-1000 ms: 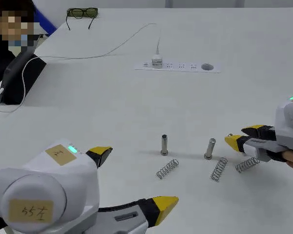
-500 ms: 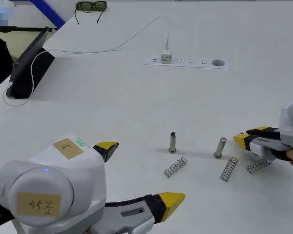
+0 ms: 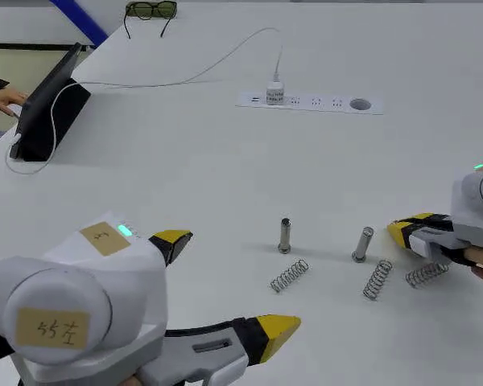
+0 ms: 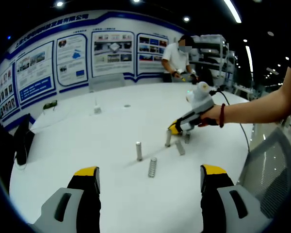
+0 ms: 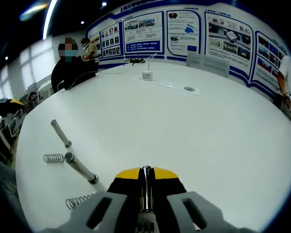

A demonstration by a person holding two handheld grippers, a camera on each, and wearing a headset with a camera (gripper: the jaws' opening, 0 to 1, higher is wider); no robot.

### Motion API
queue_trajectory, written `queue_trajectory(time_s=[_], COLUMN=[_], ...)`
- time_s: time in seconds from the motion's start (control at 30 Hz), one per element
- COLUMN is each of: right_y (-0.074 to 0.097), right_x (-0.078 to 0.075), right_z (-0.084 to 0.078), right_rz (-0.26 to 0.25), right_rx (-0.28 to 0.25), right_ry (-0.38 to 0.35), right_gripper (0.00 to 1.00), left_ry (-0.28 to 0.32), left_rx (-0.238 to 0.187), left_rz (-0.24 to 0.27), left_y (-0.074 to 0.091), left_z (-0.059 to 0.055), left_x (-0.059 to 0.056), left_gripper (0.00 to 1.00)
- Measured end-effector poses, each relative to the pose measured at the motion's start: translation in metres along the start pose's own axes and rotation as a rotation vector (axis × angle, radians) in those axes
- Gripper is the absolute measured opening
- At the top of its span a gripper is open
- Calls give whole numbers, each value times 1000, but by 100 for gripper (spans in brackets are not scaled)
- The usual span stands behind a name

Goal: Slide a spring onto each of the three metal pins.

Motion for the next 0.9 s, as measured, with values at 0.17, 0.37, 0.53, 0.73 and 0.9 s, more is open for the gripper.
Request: queue_trajectory(time_s=[0.17, 0.37, 0.53, 0.73, 0.9], right_y=[1, 10, 20, 30, 38], right_x=[-4, -8, -7, -5, -2], right_z=[0, 7, 10, 12, 12], right_rz=[21, 32, 36, 37, 37], right_rx=[-6, -35, -48, -56, -56], right_ry=[-129, -147, -140, -115, -79], right_gripper=[9, 9, 9, 9, 8], left_ry=[2, 0, -6, -17, -20], left_rx=[-1, -6, -9, -5, -14], left_rz=[4, 3, 2, 10, 9], left_y=[1, 1, 1, 2, 3], left_z=[0, 2, 3, 4, 6], left_x=[1, 0, -1, -2, -4], left_gripper=[87, 86, 86, 86, 86])
Point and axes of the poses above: the centre of the closed fingertips' face, and the gripper's own axes: y roughly backward along the fingers, x roughly to its left, z roughly out of its top, the point moved 7 cm from there along y, roughly backward along the fingers, and after that the axes turned 5 degrees about y, right-handed, at the moved point
